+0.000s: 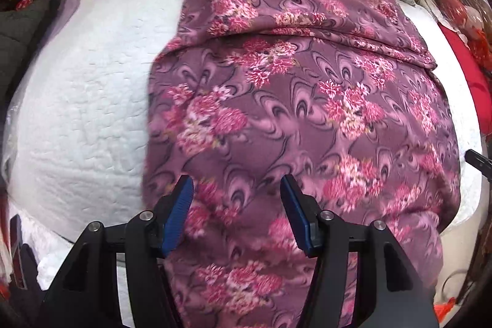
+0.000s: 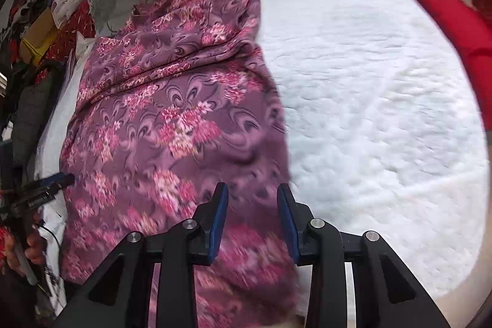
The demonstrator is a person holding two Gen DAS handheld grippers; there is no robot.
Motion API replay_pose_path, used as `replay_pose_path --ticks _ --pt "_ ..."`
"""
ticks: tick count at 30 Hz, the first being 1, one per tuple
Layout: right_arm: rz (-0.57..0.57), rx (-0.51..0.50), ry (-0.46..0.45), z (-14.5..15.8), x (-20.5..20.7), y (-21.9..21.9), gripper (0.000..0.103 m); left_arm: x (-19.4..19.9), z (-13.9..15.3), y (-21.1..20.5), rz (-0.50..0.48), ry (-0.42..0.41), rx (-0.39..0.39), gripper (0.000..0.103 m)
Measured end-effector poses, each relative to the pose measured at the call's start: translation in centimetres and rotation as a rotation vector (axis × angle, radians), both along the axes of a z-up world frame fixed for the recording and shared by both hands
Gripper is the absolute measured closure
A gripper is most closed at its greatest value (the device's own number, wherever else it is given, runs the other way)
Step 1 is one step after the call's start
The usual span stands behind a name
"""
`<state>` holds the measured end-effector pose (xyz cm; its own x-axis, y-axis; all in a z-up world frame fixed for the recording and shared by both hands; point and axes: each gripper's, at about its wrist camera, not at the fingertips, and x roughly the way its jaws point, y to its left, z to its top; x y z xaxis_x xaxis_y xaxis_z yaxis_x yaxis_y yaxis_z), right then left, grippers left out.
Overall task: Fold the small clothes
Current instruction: 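Release the sleeve with the left gripper and smooth the folded shirt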
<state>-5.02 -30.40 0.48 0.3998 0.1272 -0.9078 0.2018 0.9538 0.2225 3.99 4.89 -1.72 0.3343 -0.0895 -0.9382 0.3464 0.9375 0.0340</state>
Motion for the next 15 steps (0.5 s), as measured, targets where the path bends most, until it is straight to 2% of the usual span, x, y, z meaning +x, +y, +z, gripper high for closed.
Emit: replay_pose_path --ticks 3,6,8,10,15 --pt "0.003 -0.060 -0.012 0.9 -2.0 -0.1 0.061 -2.4 1.2 1.3 -0.008 -0.022 0.017 0.045" --pt "-0.012 -0.055 -0.022 1.0 -3.9 -0.5 0.055 -3.3 2.5 4.7 -0.013 0.001 -0.006 0.045" --pt "-0.033 -0.019 -0.022 0.5 -5.8 -1.1 0.049 -2.2 2.4 7.5 0.001 0.061 -0.063 0.045" --pt "-0.051 0.033 -0.020 -0.4 -7.6 -1.6 0.047 -1.6 1.8 9.4 0.033 0.138 -0.111 0.045" --pt "-0.093 0.173 0.010 -3.7 -11.4 -2.5 0.047 -4.4 0.0 13.0 0.067 0.307 -0.193 0.045"
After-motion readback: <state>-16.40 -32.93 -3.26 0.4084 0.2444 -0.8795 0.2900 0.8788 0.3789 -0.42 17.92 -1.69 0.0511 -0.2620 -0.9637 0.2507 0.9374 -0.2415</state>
